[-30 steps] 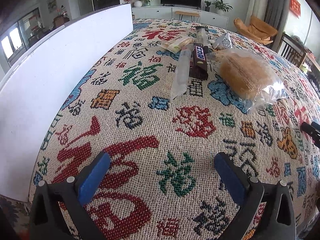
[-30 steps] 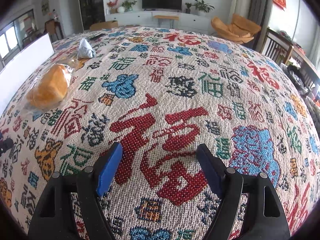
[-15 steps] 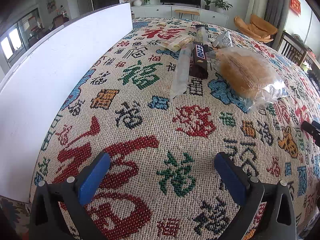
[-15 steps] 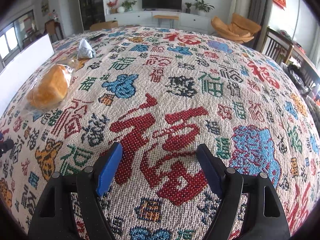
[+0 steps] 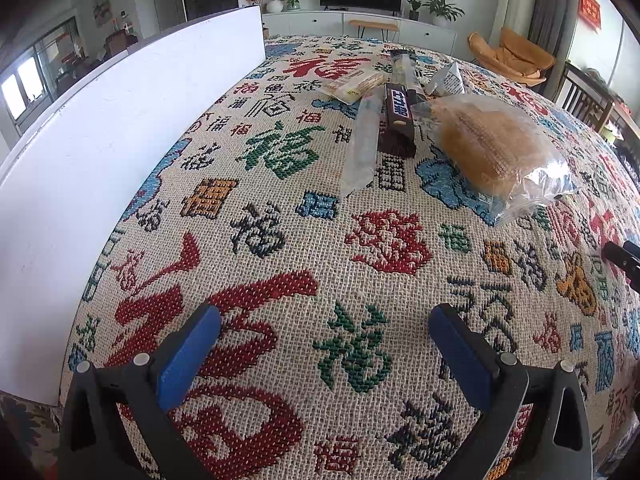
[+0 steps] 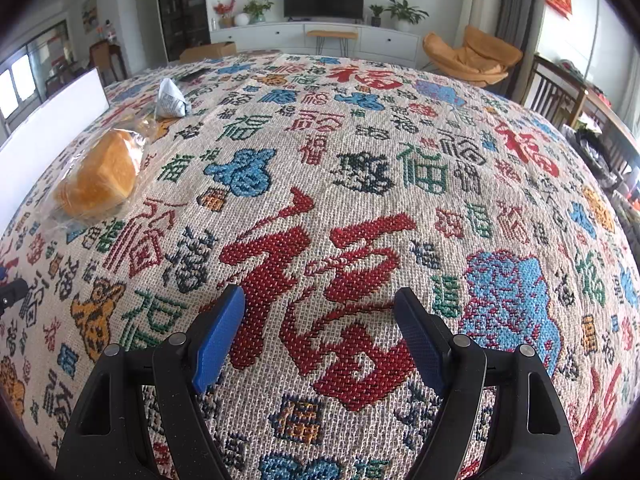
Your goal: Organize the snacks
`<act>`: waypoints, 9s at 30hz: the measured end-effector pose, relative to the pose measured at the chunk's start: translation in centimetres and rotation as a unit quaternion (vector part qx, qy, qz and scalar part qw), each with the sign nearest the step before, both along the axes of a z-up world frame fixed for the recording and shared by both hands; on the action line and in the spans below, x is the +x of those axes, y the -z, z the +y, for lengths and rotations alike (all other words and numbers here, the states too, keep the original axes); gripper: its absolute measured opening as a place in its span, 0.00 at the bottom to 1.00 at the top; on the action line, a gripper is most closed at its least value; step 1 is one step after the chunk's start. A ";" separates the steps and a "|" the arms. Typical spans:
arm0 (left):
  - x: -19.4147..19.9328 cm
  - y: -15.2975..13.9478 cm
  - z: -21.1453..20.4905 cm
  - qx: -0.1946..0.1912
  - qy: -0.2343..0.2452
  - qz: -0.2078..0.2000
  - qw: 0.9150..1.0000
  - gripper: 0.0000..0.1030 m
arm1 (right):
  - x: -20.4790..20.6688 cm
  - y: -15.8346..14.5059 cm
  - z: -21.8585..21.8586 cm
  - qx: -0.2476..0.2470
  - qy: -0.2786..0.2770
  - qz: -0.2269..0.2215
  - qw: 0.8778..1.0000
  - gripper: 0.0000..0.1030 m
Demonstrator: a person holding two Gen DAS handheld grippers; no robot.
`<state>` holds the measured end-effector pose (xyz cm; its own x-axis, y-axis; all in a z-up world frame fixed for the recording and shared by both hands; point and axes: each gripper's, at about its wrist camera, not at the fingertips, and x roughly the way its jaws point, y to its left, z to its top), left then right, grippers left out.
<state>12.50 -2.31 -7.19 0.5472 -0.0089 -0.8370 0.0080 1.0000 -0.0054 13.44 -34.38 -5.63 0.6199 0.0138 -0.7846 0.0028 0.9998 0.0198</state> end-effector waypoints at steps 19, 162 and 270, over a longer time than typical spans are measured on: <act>0.3 0.0 0.1 -0.002 -0.003 0.008 1.000 1.00 | 0.0 0.0 0.0 0.003 0.000 0.000 1.000 0.78; 0.4 0.0 0.1 -0.002 -0.002 -0.005 1.000 1.00 | 1.6 0.1 4.6 0.013 -0.124 -0.003 0.992 0.78; 9.2 -1.9 0.8 -0.062 0.072 0.041 0.995 0.18 | 1.6 0.1 4.5 0.012 -0.125 -0.003 0.992 0.78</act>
